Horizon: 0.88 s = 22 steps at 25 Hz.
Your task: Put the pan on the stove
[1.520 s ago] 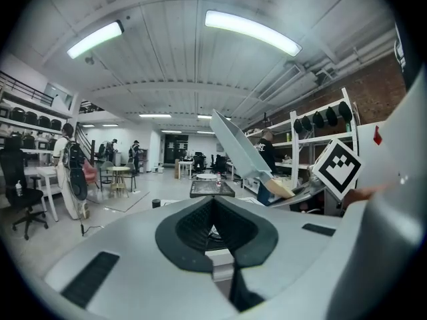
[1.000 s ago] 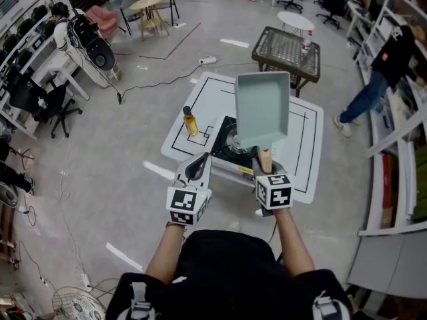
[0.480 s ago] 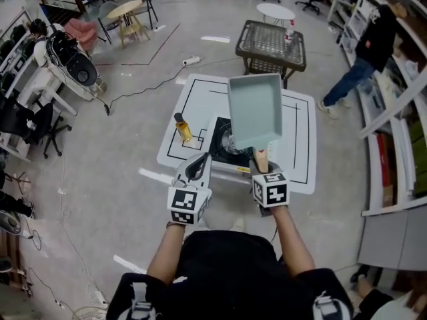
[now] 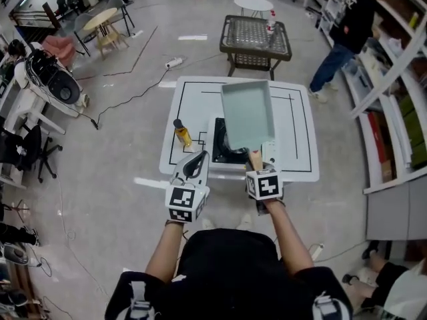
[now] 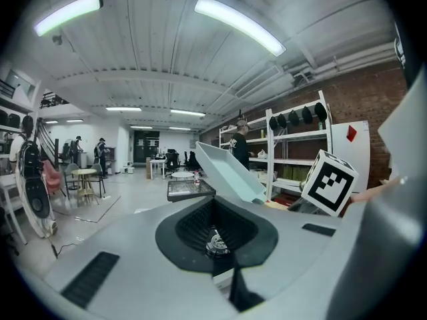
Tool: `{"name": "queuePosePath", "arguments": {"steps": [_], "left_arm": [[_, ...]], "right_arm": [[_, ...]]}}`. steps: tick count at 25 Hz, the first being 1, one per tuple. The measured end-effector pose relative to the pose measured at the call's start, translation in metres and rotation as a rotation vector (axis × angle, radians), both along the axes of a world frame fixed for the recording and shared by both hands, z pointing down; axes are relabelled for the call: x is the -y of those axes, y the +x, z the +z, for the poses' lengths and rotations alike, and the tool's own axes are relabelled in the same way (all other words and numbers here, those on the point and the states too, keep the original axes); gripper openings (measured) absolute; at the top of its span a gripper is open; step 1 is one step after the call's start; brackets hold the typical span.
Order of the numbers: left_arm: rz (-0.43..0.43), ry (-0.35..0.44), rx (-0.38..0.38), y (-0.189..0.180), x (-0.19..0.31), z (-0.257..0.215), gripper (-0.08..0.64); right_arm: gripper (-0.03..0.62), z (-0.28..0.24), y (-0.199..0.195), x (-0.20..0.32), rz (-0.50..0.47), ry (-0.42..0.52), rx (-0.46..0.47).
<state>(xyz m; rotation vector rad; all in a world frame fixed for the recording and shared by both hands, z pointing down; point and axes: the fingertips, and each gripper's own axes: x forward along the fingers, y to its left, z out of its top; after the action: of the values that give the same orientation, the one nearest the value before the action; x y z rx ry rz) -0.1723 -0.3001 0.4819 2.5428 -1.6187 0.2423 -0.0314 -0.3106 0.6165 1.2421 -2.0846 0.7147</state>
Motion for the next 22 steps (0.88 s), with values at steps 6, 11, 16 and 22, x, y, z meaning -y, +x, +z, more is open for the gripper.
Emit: {"name": "queuePosePath", "arguments": {"steps": [6,11,16,22], "left_arm": [[0.055,-0.012,-0.005,-0.006,0.006,0.005,0.025],[0.081,-0.022,0.0,-0.013,0.011,0.015,0.025],[0.092,-0.027,0.005,-0.02,0.016,0.015,0.025],[0.092,-0.037,0.0,-0.023,0.02,0.014,0.025]], "right_arm": [[0.044,0.033,-0.013,0.001,0.033,-0.083,-0.061],[0.044,0.061,-0.016,-0.004,0.07,-0.17,-0.103],[0.044,0.092,-0.022,-0.02,0.092,-0.301,-0.091],[0.044,0.11,-0.017,-0.018,0.116,-0.318,-0.139]]}}
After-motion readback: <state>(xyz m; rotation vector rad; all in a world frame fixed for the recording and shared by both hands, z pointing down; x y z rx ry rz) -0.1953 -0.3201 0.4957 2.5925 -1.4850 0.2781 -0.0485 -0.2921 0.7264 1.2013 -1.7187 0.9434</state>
